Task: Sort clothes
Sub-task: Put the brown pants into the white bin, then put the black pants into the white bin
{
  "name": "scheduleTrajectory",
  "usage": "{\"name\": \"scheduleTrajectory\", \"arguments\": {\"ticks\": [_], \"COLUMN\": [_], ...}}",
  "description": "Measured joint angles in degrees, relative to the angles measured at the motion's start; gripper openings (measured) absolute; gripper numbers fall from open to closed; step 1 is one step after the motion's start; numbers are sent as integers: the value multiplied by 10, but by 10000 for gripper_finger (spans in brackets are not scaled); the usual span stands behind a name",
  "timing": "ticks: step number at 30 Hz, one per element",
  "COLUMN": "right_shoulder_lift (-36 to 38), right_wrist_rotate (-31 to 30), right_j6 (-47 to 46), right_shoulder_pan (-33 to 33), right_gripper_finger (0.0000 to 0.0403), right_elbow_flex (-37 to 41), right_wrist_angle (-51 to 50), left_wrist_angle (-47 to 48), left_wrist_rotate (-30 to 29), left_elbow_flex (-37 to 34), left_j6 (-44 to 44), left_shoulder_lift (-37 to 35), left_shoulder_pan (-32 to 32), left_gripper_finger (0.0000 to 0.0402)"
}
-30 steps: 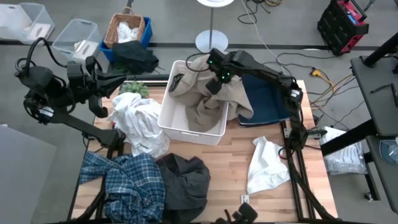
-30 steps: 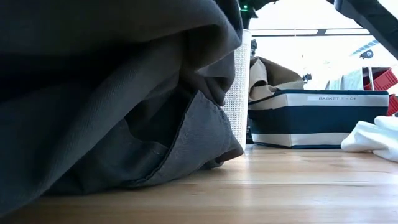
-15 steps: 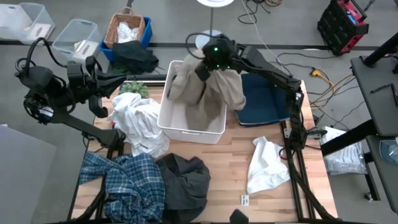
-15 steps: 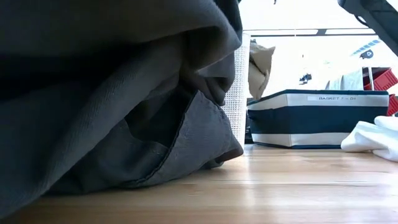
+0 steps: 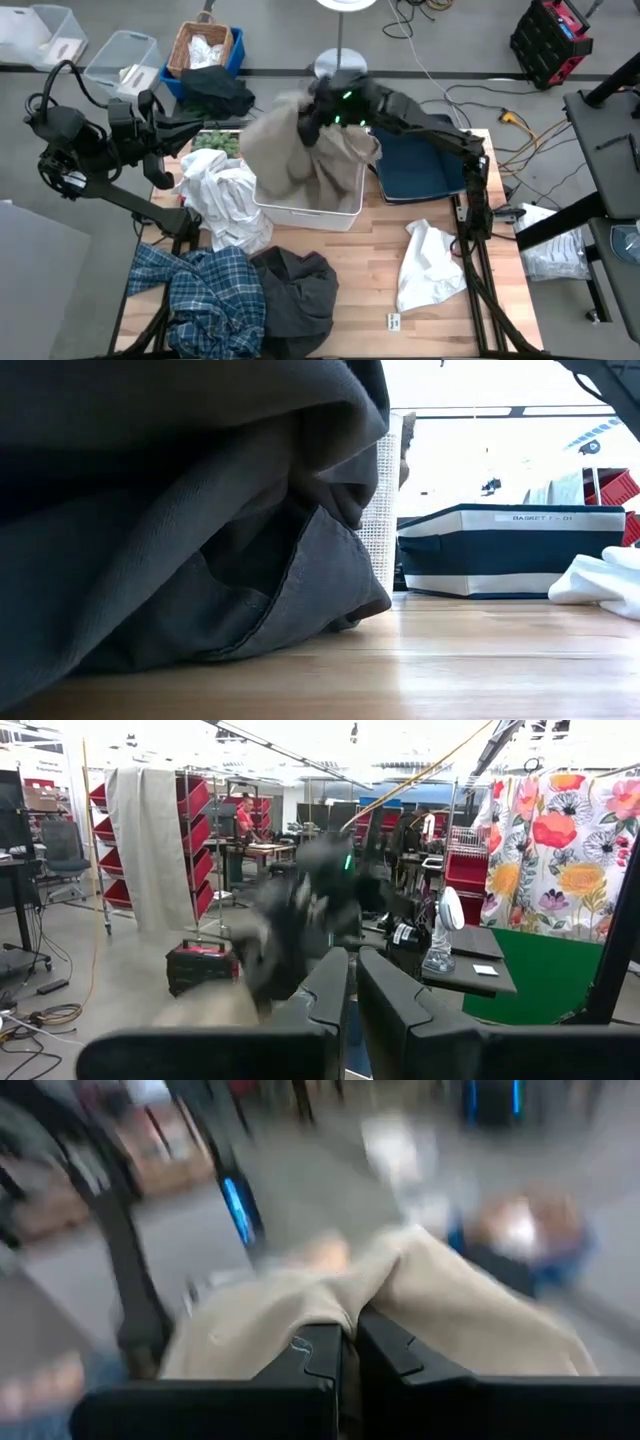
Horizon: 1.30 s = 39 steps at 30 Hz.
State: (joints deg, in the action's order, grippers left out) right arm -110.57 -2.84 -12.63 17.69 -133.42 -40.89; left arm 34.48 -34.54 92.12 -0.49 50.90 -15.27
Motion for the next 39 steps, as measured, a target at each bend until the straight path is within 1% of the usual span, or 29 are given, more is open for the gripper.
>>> {"name": "scheduleTrajectory", "arguments": {"ticks": [1,4,5,6,8,11,13,16,20,21,23,24,25,27,28,31,33,36,39], "right_shoulder_lift": [-5,-20,-25,-30,-40,-44,-35,-21,-12,-6,13,24,29,41,44,56,65,77,104], "right_wrist_rotate": [-25,-127,-143,-143,-111,-72,-70,-72,-73,-63,-19,3,11,18,18,32,33,34,30], "right_j6": [-5,-15,-31,-54,-56,-46,-50,-54,-59,-58,-40,-29,-25,-9,-2,11,9,-32,-122], "right_shoulder_pan": [-1,-1,0,0,3,-6,-10,-12,-16,-20,-32,-40,-52,-80,-97,-153,-193,-249,-303], "right_gripper_finger": [9,9,9,10,19,52,85,145,228,246,277,290,301,317,322,329,327,322,320], "right_elbow_flex": [1,18,31,45,68,75,68,46,-3,-14,-15,-12,-12,-12,-11,-11,-11,-11,7], "right_wrist_angle": [-63,-248,-283,-306,-324,-320,-322,-343,-384,-387,-384,-378,-373,-380,-383,-400,-423,-487,-486], "left_wrist_angle": [0,0,1,1,1,1,1,3,17,24,43,55,67,88,100,119,119,120,116], "left_wrist_rotate": [0,0,0,0,0,0,0,-1,-34,-44,-64,-68,-68,-59,-42,35,72,80,80], "left_elbow_flex": [0,0,0,0,0,0,0,0,0,0,0,0,0,0,0,0,0,0,0], "left_j6": [0,-2,-1,0,1,10,11,9,4,1,-1,0,-2,-27,-42,-81,-109,-161,-200], "left_shoulder_lift": [0,0,0,0,2,4,7,9,14,14,15,15,16,21,24,37,48,64,82], "left_shoulder_pan": [0,0,0,0,0,0,0,0,0,0,0,0,0,0,0,0,-1,0,0], "left_gripper_finger": [7,6,7,7,6,7,7,6,6,7,6,6,6,6,6,6,6,6,6]}}
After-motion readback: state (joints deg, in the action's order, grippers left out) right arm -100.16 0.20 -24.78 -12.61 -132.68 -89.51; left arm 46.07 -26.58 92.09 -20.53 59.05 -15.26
